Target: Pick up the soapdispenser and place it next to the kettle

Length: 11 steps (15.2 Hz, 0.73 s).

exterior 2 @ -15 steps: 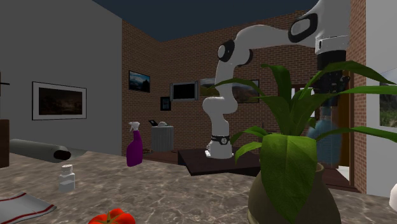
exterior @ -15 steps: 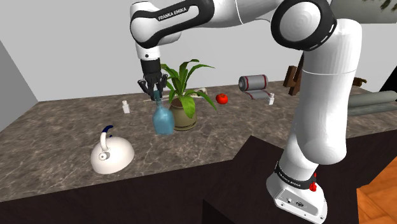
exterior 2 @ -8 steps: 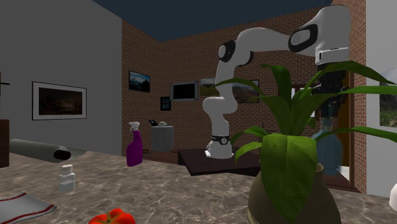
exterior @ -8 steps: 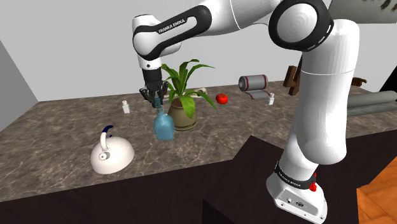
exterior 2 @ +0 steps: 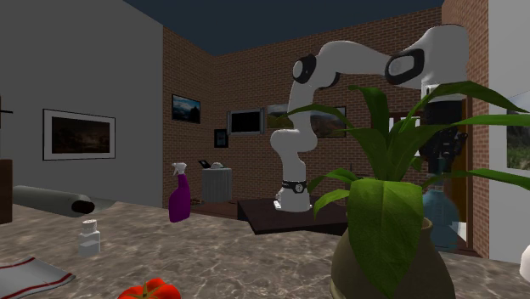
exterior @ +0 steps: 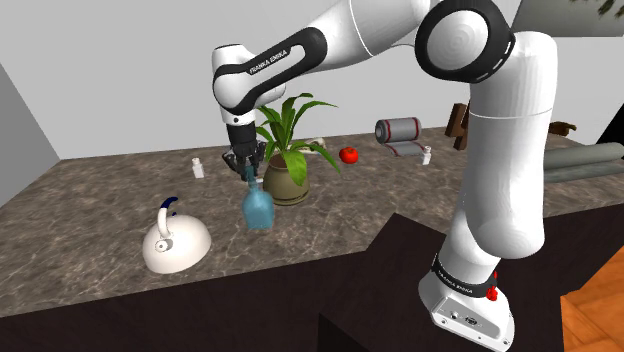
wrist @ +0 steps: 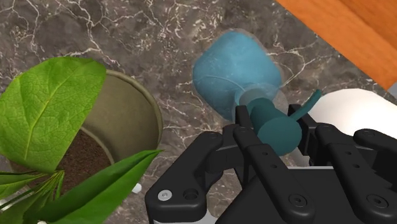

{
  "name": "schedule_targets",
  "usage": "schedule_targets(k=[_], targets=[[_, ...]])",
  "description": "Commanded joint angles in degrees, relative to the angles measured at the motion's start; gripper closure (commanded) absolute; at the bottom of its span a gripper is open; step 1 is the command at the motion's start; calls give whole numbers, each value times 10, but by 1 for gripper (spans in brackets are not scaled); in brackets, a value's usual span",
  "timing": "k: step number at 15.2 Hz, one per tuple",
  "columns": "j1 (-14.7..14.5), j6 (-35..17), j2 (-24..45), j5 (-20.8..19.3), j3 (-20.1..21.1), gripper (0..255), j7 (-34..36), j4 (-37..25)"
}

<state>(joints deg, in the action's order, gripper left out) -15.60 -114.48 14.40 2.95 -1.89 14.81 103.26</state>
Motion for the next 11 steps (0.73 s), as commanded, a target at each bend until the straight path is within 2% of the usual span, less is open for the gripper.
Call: schedule_targets(k=[1,6,11], targets=[[0,-14,4,0,0,255,0,10],[0,-52,21,2,1,255,-2,30],[0,-52,21,2,1,255,-2,30]])
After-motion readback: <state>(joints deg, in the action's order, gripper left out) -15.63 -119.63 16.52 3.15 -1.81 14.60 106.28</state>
